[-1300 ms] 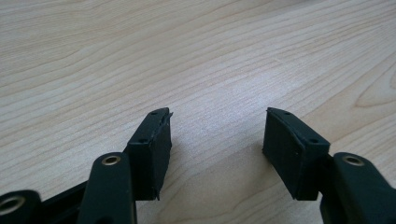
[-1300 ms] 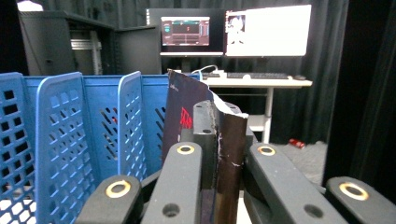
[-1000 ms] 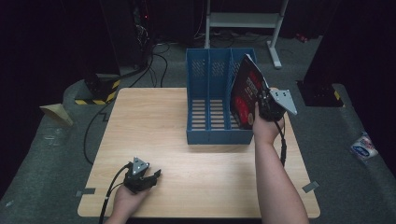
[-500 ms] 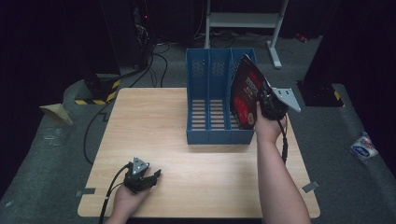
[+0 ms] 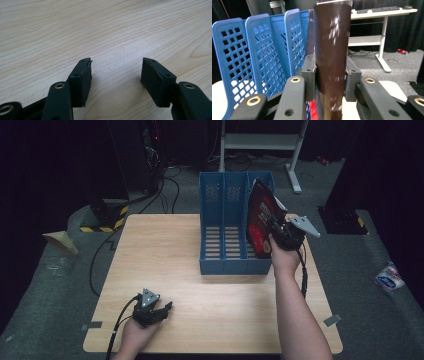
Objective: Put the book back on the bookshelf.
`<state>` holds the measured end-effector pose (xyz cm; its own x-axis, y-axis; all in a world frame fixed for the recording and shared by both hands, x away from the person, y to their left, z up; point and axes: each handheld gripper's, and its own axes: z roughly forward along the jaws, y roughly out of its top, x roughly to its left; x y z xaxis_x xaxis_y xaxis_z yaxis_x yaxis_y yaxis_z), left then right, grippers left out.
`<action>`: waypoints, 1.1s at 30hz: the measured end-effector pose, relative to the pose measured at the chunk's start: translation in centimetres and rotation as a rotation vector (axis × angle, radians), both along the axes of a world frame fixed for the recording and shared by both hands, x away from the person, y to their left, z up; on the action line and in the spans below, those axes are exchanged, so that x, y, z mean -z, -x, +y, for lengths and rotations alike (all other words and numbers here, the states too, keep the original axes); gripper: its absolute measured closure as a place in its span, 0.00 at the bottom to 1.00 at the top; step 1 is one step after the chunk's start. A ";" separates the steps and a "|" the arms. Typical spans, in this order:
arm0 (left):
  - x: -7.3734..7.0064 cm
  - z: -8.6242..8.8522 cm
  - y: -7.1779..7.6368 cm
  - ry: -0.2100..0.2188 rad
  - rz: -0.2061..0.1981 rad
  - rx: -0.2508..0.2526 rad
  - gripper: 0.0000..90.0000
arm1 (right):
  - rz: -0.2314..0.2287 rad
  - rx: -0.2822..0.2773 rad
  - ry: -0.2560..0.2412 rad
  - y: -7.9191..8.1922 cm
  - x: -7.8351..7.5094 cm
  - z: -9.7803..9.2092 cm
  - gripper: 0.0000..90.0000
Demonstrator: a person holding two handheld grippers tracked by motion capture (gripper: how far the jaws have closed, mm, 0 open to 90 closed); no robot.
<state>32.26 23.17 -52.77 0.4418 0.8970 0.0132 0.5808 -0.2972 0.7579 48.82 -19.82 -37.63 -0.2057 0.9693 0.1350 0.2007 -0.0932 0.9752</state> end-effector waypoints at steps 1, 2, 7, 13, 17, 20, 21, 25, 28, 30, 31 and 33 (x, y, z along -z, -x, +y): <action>0.0 0.0 0.0 0.000 0.000 0.000 0.46 | 0.000 0.000 0.000 0.0 0.0 0.0 0.76; 0.0 0.0 0.0 0.001 0.000 0.000 0.46 | 0.001 -0.004 0.001 0.1 0.2 0.0 0.76; 0.0 0.0 0.0 0.000 0.000 0.001 0.46 | 0.016 -0.032 -0.001 1.1 1.8 -0.1 0.74; 0.0 0.0 0.0 0.000 0.000 0.001 0.46 | 0.023 -0.063 -0.022 1.8 2.9 0.0 0.71; 0.0 0.0 0.0 0.001 0.000 0.001 0.47 | 0.017 -0.100 -0.034 2.2 3.0 -0.1 0.67; 0.0 0.0 0.0 0.001 0.000 0.001 0.46 | -0.005 -0.144 -0.056 2.6 2.9 -0.8 0.67; 0.0 0.0 0.0 0.001 0.000 0.001 0.46 | -0.006 -0.145 -0.055 2.6 2.9 -1.0 0.68; 0.0 0.0 0.0 0.000 0.000 0.001 0.46 | -0.023 -0.137 -0.053 2.4 2.5 -1.5 0.72; 0.0 0.0 0.0 0.000 0.000 0.001 0.46 | -0.025 -0.148 -0.065 1.9 2.0 -1.8 0.74; 0.0 0.0 0.0 0.000 0.000 0.001 0.46 | -0.022 -0.152 -0.066 1.4 1.6 -1.9 0.80; 0.0 0.0 0.0 0.001 0.000 0.000 0.46 | -0.021 -0.154 -0.066 1.2 1.5 -1.9 0.81; 0.0 0.0 0.0 0.001 0.000 0.000 0.46 | -0.014 -0.170 -0.077 0.8 1.2 -1.8 0.84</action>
<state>32.27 23.16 -52.78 0.4423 0.8968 0.0123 0.5808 -0.2968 0.7580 48.03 -21.62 -38.81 -0.3680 0.9073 0.2036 0.2064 -0.1338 0.9693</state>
